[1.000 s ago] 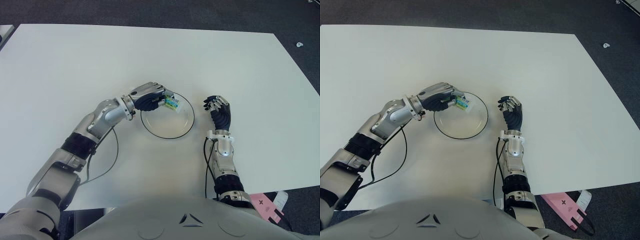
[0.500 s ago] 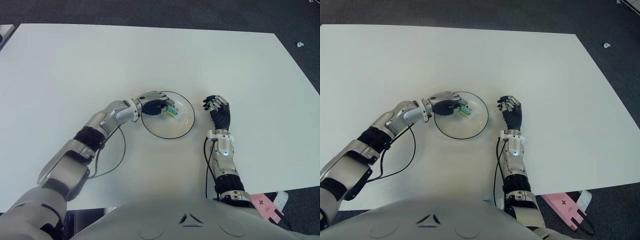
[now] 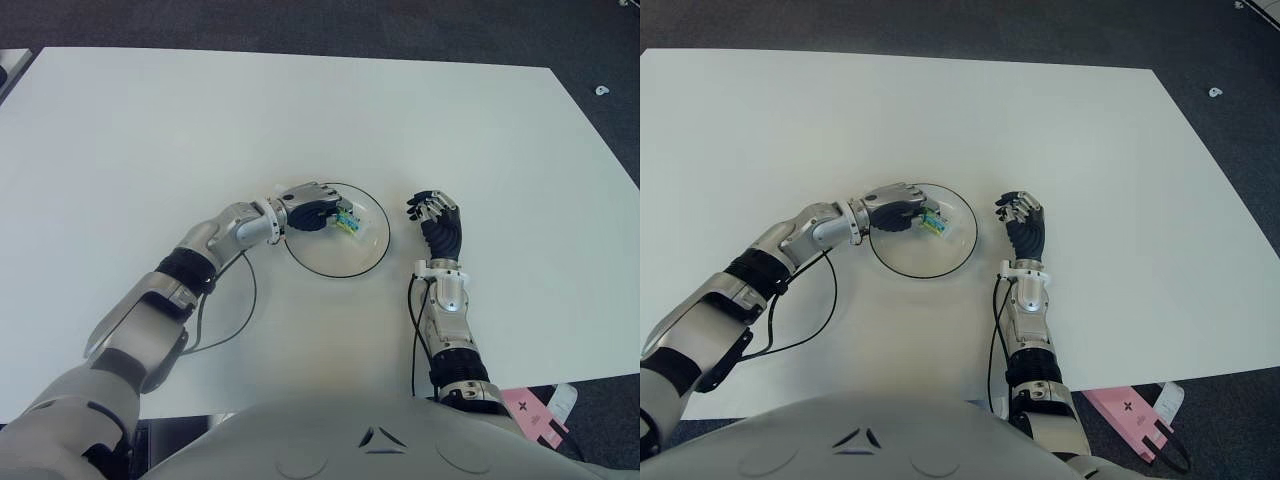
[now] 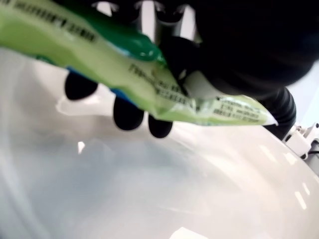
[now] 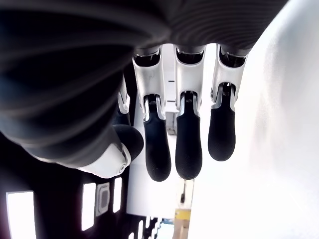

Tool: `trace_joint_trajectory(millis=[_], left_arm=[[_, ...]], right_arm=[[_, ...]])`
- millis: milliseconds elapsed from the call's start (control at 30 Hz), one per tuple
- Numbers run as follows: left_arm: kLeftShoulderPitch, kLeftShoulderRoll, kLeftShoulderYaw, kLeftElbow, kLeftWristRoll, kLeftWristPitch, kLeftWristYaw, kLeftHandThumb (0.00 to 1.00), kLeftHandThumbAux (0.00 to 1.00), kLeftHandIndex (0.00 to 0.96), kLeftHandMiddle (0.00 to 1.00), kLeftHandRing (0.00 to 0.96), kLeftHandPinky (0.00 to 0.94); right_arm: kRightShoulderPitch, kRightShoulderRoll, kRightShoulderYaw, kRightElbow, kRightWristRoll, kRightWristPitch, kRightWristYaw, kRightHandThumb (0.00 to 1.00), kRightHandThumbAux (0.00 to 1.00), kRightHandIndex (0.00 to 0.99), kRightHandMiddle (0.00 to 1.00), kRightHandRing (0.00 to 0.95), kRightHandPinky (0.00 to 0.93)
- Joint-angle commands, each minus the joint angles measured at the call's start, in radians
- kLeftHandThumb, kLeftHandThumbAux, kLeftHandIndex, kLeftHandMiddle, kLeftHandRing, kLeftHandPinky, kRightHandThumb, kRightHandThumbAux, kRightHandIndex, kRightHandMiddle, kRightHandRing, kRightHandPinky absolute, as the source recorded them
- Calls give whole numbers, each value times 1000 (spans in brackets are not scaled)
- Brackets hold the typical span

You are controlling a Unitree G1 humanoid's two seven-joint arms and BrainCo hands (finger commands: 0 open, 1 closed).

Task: Put the toothpaste on the table into the plate.

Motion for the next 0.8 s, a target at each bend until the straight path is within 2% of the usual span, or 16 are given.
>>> trace_joint_trajectory(millis=[33,67,100,167,267,333,433,533,800], left_arm=[[-4,21,-12,-11,-52,-13,-124,743,548,424,517,632,580],[-3,24,-12,-14,-55,-19,-130,705,508,426,512,605,564],[-2,26,-12,-15,-57,-24,-135,632,447,339,421,492,481],[6,31,-8,-23,-59,-30,-133,546,380,217,288,335,365],[17,38,0,-38,-62,-46,-125,492,349,111,166,196,253],[22,41,3,-39,-65,-62,-114,416,333,45,68,80,137],[25,40,9,-35,-73,-74,-111,315,317,14,22,26,48],[28,37,18,-31,-95,-85,-121,256,303,4,7,8,15],[49,41,47,-51,-125,-97,-115,203,273,0,0,0,25]], right_arm=[[61,9,0,68,-2,27,0,710,729,431,523,536,540],[61,9,0,68,-2,27,-1,710,729,431,523,536,541],[60,10,1,68,-2,26,-1,710,729,431,523,535,539],[60,10,1,68,-2,27,-2,709,729,431,523,535,538],[61,10,1,66,-4,30,-4,709,729,431,523,535,539],[61,10,2,65,-6,32,-6,709,729,431,524,535,535],[61,10,3,64,-7,32,-7,710,729,431,525,536,538],[61,10,3,64,-8,31,-9,710,729,431,525,536,536],[59,8,5,66,-10,32,-8,709,729,431,521,530,530]])
